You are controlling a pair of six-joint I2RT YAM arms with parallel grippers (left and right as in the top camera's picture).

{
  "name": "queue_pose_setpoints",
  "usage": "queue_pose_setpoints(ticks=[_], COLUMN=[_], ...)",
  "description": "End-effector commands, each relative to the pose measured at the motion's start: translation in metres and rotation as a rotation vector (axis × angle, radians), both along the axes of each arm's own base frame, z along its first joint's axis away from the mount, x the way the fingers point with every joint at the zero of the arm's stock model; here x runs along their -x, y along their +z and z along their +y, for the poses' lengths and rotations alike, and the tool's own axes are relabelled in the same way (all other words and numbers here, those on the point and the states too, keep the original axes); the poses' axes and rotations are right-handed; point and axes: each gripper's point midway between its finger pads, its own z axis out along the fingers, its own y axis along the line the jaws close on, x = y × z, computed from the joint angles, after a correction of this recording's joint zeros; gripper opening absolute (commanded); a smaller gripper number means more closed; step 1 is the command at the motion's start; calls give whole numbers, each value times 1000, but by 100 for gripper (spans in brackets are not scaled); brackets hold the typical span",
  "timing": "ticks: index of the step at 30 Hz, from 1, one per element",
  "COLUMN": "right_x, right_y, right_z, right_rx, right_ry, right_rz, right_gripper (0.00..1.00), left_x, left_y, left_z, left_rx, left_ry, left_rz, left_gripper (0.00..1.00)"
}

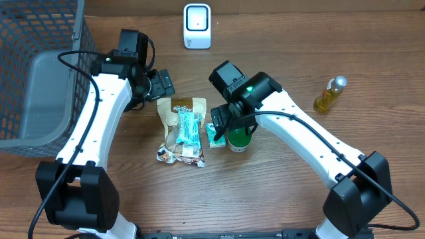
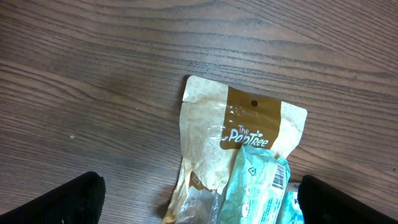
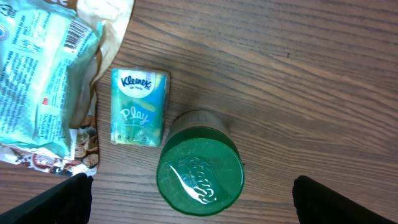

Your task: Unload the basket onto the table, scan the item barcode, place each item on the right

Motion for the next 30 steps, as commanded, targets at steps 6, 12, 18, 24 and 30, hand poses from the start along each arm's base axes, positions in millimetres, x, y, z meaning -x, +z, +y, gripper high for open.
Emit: queue_pose_setpoints(ticks=[6,12,18,24,30], right_x=[6,9,6,-1,4], right_y=[-19,-40,-42,-41,-43], right_z=[-10,-13,-13,-16,-8], right_rx=[30,36,32,26,-22], right_ry=[-6,-3,-6,-24,-17], right_rz=[11,17,5,-14,18], right_gripper=[100,100,100,100,100], left_x=[-4,-4,-4,-4,-4], left_y=[4,4,4,4,4], left_z=[-1,-1,-1,-1,-1], left_rx=[-2,-2,-2,-2,-2], left_ry=[-11,-11,-11,-11,-11], left_rz=[-15,-15,-15,-15,-15], left_gripper=[100,100,100,100,100])
